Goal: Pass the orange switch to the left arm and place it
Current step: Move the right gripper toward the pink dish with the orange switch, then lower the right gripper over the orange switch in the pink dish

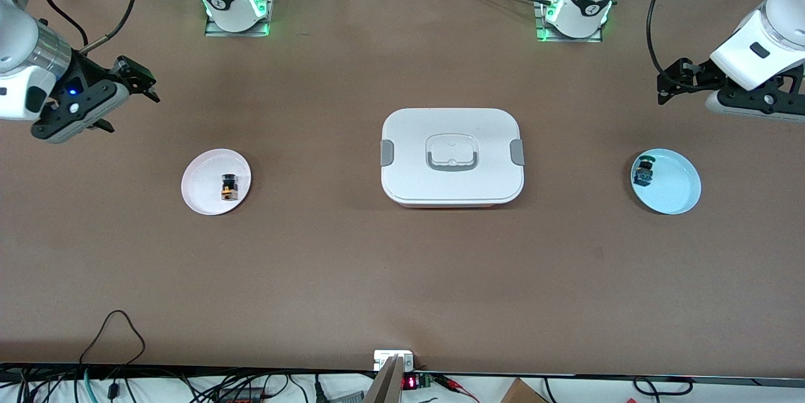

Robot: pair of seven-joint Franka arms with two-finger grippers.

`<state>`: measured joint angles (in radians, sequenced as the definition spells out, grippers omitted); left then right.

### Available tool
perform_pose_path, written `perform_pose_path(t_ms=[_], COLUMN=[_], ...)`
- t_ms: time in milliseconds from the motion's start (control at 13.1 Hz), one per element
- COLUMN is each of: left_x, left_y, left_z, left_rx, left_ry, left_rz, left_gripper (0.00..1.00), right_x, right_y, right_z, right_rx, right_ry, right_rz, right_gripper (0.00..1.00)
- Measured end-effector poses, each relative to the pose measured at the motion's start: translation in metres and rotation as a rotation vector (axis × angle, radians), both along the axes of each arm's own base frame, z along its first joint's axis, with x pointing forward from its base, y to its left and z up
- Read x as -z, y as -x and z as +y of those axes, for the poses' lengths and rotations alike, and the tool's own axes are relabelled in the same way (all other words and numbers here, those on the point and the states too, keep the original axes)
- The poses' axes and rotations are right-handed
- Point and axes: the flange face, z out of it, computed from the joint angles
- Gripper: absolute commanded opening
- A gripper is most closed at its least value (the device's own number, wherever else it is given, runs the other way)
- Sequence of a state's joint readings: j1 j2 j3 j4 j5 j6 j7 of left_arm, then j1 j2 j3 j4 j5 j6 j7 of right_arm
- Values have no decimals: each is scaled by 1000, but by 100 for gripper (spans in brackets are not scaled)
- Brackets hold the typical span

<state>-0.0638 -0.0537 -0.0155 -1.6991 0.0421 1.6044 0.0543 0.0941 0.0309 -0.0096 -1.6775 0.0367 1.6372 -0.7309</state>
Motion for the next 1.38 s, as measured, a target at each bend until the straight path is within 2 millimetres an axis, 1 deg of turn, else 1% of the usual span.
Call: perform_pose_path(t_ms=[229,382,458,611,764,917,993,1069,1222,1375], left_x=[0,0,0,0,0,0,0,0,0,0], left_y=[0,0,0,0,0,0,0,0,0,0], left_z=[0,0,0,0,1,1,1,1,1,1], left_rx=[0,0,0,0,-1,-2,-2,-2,-2,-2], left_ry=[0,0,0,0,0,0,0,0,0,0], left_rz=[0,0,0,0,0,0,0,0,0,0], left_gripper=[100,100,100,100,100,100,100,100,100,100], right_x=[1,0,0,3,16,41,58,81,135,183], right_y=[-1,-1,-1,-2,-6,-15,-22,-31,-47,-53], right_z=[0,-3,-4,-4,-3,0,2,2,1,1], right_rx=[-337,-520,-586,-663,-696,-717,-735,-760,-808,-848], right_ry=[-20,-13,-5,0,-8,-20,-24,-27,-35,-43], right_rz=[-9,-11,-9,-2,21,57,65,65,72,77], right_gripper=[100,100,100,100,100,100,100,100,100,100])
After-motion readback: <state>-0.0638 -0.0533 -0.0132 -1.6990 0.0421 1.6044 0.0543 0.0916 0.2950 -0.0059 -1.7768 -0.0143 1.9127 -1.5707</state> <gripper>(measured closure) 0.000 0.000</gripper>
